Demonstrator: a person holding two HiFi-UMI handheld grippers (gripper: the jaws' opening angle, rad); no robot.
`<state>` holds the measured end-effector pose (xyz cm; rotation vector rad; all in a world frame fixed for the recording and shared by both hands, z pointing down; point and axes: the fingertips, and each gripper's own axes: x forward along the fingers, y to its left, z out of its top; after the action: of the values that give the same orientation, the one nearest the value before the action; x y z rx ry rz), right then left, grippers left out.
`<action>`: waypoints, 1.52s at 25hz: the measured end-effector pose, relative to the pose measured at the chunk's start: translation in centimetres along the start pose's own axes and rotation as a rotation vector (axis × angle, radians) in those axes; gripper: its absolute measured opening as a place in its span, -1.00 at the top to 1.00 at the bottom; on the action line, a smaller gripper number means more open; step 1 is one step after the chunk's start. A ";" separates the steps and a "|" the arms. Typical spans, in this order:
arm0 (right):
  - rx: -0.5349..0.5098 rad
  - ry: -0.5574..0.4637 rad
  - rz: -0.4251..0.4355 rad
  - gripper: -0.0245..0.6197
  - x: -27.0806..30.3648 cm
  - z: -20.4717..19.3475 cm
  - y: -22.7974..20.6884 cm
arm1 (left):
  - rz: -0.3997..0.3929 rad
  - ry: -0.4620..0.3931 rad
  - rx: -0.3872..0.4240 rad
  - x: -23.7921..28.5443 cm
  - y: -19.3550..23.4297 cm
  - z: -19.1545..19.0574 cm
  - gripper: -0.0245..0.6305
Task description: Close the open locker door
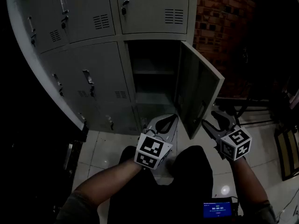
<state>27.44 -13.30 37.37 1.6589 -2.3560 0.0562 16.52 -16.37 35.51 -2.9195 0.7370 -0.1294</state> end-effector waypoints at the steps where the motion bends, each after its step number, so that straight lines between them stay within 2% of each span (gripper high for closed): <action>1: -0.005 0.004 0.012 0.19 0.6 0.0 0.0 | 0.002 0.008 0.008 0.5 0.1 -0.2 0.93; 3: -0.013 0.010 0.032 0.11 1.6 -0.1 -0.1 | 0.004 0.021 0.019 1.5 0.2 -0.4 0.93; 8: -0.026 0.021 0.058 0.11 3.6 -0.3 -0.4 | -0.004 0.030 0.020 2.3 0.4 -1.0 0.93; 14: -0.046 0.028 0.081 0.30 4.9 0.0 0.1 | 0.004 0.051 0.012 2.2 1.3 -1.7 0.93; 17: -0.044 0.027 0.084 0.29 5.1 0.2 0.8 | 0.017 0.050 0.010 1.7 2.1 -1.9 0.93; 28: -0.033 0.031 0.128 0.17 7.2 1.2 5.3 | 0.070 0.043 -0.044 -1.4 5.8 -2.7 0.93; 35: -0.040 0.053 0.105 0.16 8.8 1.9 7.7 | 0.114 0.032 -0.069 -3.4 8.3 -3.5 0.93; 36: -0.049 0.055 0.108 0.17 9.0 2.1 8.1 | 0.119 0.031 -0.071 -3.7 8.6 -3.6 0.93; 38: -0.066 0.059 0.117 0.37 9.5 2.3 9.1 | 0.130 0.028 -0.075 -4.2 9.3 -3.9 0.93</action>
<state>15.59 -19.30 38.42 1.4682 -2.3821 0.0478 8.12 -22.87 37.78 -2.9340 0.9534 -0.1325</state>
